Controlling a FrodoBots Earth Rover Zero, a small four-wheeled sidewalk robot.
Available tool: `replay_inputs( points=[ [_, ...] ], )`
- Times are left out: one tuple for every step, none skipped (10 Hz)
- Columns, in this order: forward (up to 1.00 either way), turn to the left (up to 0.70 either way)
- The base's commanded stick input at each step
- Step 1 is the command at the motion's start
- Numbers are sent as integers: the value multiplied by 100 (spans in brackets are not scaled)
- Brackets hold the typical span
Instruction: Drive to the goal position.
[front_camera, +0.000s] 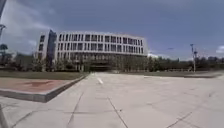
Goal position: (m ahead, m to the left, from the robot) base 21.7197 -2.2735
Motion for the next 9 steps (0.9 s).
replay_inputs(
  points=[
    [50, 1],
    [50, 1],
    [50, 1],
    [50, 1],
    [50, 1],
    [50, 1],
    [50, 1],
    [50, 1],
    [50, 1]
  ],
)
